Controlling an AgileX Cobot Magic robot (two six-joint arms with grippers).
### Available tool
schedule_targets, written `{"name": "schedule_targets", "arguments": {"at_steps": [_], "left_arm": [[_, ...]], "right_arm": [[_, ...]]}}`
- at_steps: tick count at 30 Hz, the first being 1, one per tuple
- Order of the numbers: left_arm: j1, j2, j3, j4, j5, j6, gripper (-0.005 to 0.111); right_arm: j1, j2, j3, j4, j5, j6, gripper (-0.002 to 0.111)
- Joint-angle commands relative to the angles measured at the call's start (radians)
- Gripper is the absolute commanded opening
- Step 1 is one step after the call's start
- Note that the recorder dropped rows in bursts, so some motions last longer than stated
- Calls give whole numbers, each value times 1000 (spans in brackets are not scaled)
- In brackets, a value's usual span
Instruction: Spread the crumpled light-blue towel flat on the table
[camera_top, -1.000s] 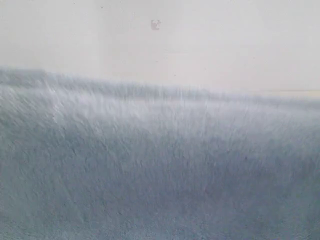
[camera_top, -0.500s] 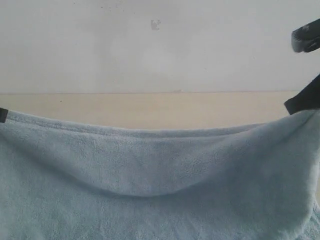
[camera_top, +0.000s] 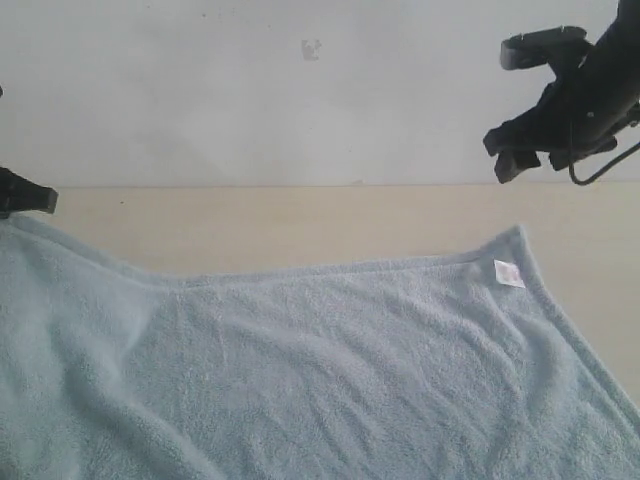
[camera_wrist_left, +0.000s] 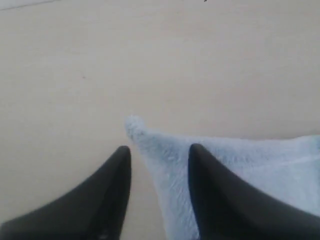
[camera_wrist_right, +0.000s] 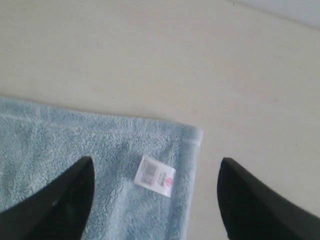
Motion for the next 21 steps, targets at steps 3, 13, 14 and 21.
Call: {"name": "schedule_targets", "arguments": {"at_steps": [3, 13, 14, 21], "left_arm": [[3, -117, -13, -33, 21, -11, 50], [3, -367, 115, -218, 171, 176, 45], [3, -382, 130, -289, 186, 244, 43], [3, -423, 162, -644, 315, 492, 41]], "right_arm": [[-4, -104, 4, 31, -8, -7, 30], [-4, -434, 317, 43, -160, 15, 0], [-4, -466, 363, 46, -164, 15, 0], [-2, -548, 667, 70, -174, -24, 0]]}}
